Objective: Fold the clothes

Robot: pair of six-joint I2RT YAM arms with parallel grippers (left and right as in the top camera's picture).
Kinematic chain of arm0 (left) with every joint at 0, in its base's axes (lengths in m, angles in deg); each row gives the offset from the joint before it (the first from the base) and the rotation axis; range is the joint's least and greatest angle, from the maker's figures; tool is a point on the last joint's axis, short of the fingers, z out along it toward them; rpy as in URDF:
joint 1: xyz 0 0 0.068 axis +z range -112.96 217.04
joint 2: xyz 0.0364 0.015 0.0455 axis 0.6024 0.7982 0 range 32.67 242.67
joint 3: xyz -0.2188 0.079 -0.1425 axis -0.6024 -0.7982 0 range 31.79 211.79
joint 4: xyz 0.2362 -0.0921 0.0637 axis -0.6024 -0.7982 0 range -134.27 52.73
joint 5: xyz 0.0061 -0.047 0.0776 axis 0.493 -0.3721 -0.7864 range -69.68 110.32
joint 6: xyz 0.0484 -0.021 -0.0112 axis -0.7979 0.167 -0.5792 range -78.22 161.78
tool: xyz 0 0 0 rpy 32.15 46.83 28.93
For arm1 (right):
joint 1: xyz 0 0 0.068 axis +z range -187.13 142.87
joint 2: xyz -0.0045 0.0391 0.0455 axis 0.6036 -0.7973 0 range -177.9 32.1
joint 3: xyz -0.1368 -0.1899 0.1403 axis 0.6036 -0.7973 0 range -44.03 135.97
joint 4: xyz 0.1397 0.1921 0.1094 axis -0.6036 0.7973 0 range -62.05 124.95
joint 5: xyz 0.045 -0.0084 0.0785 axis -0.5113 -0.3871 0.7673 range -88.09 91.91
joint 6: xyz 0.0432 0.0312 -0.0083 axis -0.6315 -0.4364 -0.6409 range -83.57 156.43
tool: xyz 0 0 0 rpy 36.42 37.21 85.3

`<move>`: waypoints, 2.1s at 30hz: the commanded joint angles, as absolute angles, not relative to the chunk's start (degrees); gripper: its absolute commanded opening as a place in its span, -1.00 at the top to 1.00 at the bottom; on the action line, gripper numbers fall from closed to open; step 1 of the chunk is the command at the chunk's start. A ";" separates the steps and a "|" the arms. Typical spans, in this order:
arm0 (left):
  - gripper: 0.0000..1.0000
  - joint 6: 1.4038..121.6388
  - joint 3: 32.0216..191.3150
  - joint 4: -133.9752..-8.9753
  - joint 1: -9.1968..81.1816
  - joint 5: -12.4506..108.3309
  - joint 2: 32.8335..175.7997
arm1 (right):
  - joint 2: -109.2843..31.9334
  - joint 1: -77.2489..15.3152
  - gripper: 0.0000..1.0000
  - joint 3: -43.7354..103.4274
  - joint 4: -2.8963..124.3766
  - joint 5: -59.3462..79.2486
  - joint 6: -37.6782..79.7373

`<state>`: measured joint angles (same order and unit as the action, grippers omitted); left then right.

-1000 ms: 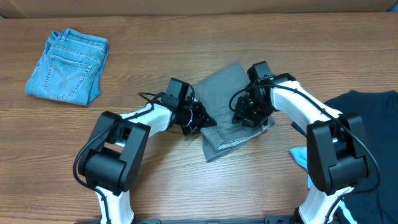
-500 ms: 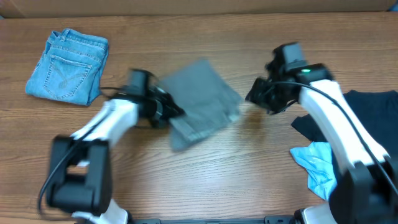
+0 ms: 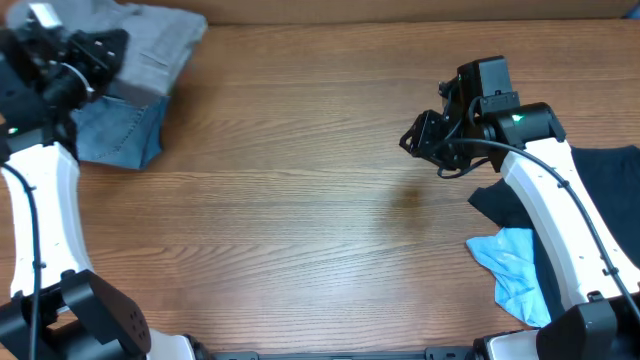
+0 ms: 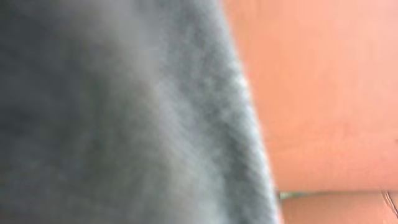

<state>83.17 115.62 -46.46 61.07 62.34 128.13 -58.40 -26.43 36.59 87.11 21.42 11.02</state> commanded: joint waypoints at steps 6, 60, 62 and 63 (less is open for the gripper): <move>0.92 84.66 117.57 -34.74 64.13 62.93 140.04 | -58.25 -26.28 0.19 36.72 89.65 21.31 11.15; -1.00 50.82 117.39 -111.57 16.40 9.82 92.90 | -23.12 -26.28 -1.00 43.58 93.84 14.42 16.75; -1.00 50.82 117.37 -111.97 16.42 9.82 93.33 | -23.36 -26.28 -1.00 43.58 94.41 15.03 16.72; -1.00 50.82 117.37 -112.10 16.40 9.84 93.53 | -23.47 -26.28 -1.00 43.58 94.59 15.08 16.70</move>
<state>49.20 116.80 -111.90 16.77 13.12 93.01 -23.26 -26.43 42.86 94.19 15.01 16.57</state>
